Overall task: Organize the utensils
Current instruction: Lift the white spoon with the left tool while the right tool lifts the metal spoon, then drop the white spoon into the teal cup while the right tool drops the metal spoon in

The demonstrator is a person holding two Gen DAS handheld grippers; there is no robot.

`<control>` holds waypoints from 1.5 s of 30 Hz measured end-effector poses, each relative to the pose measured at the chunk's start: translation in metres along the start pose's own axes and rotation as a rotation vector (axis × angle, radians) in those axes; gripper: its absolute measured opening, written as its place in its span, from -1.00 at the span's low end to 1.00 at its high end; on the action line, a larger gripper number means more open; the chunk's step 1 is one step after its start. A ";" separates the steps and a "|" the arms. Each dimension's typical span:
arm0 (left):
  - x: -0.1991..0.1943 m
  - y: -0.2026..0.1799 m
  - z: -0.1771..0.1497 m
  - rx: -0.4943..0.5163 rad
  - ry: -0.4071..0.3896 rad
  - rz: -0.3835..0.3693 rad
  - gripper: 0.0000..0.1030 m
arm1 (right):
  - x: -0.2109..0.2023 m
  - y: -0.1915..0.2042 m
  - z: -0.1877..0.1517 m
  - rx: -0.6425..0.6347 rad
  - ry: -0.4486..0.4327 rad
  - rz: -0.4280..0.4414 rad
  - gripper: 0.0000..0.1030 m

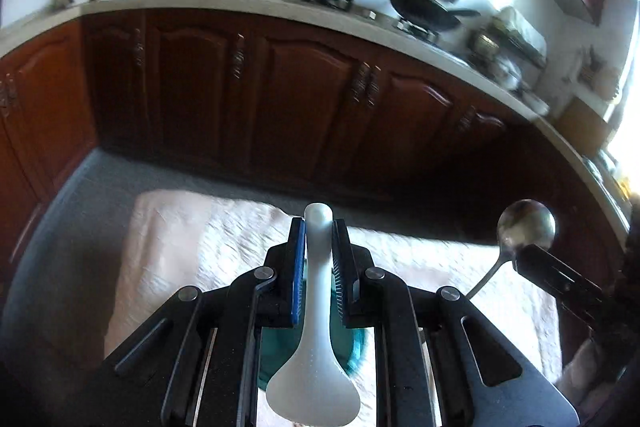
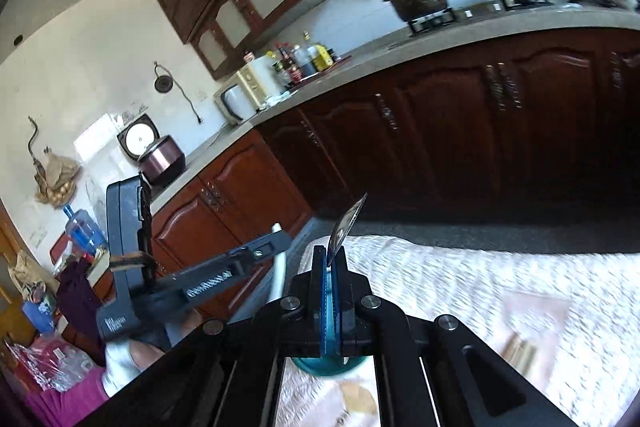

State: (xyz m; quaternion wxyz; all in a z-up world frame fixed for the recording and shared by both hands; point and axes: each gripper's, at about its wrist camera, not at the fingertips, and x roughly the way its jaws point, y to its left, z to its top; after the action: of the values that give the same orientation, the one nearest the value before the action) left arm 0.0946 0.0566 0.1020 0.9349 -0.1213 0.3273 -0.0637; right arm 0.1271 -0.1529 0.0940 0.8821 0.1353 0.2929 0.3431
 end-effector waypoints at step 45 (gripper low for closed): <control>0.008 0.010 -0.083 -0.005 -0.185 0.076 -0.76 | 0.101 -0.022 -0.052 -0.034 0.257 -0.065 -0.95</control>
State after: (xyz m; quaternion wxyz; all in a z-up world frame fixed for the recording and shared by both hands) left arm 0.0496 0.0494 0.0318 0.9626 -0.1164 0.2441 -0.0159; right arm 0.1669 -0.0982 0.0001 0.8500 0.0659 0.4020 0.3339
